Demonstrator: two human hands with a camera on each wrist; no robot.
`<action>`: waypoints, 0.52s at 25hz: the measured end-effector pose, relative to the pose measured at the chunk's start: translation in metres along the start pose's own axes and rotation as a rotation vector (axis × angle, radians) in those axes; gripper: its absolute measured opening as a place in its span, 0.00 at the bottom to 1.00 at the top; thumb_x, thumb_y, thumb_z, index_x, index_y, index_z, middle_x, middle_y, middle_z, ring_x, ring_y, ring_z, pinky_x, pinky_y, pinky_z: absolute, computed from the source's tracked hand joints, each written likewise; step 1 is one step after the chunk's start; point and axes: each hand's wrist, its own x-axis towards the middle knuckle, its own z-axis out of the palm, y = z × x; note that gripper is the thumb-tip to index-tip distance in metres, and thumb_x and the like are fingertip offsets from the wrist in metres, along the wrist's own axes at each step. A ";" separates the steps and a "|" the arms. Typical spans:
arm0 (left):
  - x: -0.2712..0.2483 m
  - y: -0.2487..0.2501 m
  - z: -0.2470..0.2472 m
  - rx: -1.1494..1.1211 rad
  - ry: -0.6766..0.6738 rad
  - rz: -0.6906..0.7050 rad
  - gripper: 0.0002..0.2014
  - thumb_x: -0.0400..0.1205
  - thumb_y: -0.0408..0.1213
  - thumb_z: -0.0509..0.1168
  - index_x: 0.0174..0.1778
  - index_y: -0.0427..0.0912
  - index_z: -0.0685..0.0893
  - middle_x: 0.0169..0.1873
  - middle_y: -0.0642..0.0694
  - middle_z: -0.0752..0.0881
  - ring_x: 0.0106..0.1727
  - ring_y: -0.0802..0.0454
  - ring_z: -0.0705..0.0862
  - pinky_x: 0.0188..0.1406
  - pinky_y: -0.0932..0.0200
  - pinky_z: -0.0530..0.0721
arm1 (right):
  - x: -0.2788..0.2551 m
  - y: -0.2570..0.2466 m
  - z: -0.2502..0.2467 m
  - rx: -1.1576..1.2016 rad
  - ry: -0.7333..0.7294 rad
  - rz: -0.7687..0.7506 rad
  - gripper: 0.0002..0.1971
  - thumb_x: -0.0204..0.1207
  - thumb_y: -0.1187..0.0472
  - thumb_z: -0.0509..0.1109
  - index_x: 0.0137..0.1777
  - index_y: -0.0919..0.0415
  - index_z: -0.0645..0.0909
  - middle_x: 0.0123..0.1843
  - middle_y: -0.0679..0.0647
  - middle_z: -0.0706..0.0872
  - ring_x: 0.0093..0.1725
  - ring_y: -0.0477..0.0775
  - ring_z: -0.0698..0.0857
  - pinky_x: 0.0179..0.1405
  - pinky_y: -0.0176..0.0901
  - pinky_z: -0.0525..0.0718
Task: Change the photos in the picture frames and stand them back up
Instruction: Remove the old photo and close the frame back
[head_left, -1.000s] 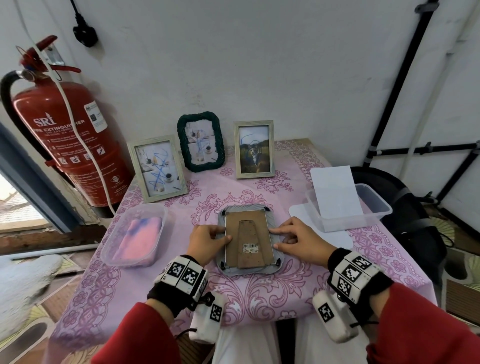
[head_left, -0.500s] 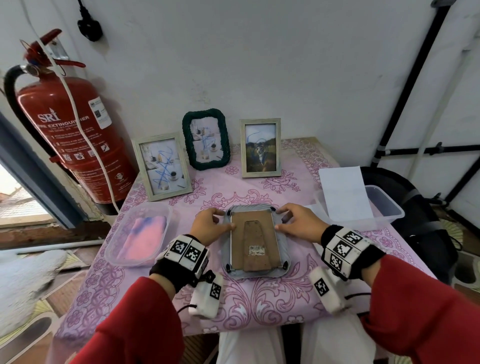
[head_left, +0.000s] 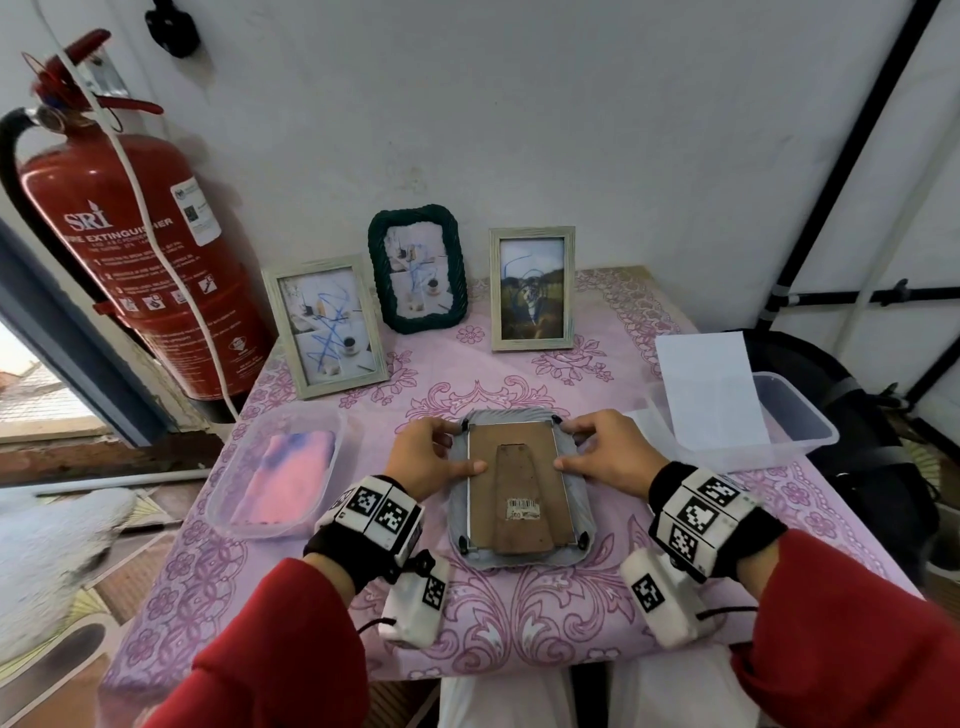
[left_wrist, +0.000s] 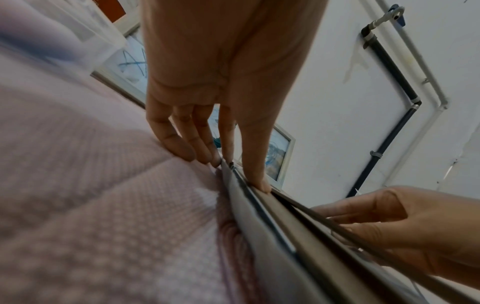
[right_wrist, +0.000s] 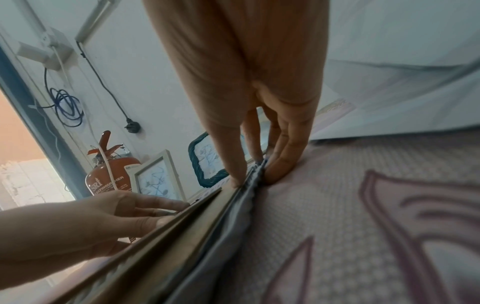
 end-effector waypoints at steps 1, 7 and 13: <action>0.000 -0.001 0.000 -0.002 0.002 0.012 0.28 0.66 0.36 0.80 0.61 0.34 0.81 0.42 0.45 0.78 0.41 0.52 0.76 0.40 0.66 0.76 | -0.001 0.000 0.000 0.019 -0.003 0.003 0.27 0.67 0.65 0.79 0.66 0.68 0.79 0.56 0.62 0.86 0.61 0.56 0.83 0.53 0.34 0.75; 0.003 -0.007 0.002 -0.062 0.009 0.041 0.28 0.65 0.34 0.81 0.60 0.33 0.81 0.37 0.47 0.75 0.38 0.52 0.72 0.36 0.71 0.73 | -0.006 -0.001 0.000 0.058 -0.024 0.012 0.29 0.69 0.65 0.78 0.70 0.68 0.74 0.52 0.55 0.77 0.54 0.50 0.79 0.51 0.32 0.73; 0.003 -0.013 0.004 -0.143 0.018 0.038 0.27 0.65 0.31 0.80 0.59 0.32 0.81 0.37 0.47 0.74 0.40 0.51 0.72 0.43 0.63 0.76 | -0.006 -0.001 -0.002 0.110 -0.052 0.022 0.26 0.69 0.66 0.77 0.67 0.67 0.77 0.55 0.58 0.80 0.50 0.48 0.77 0.51 0.33 0.73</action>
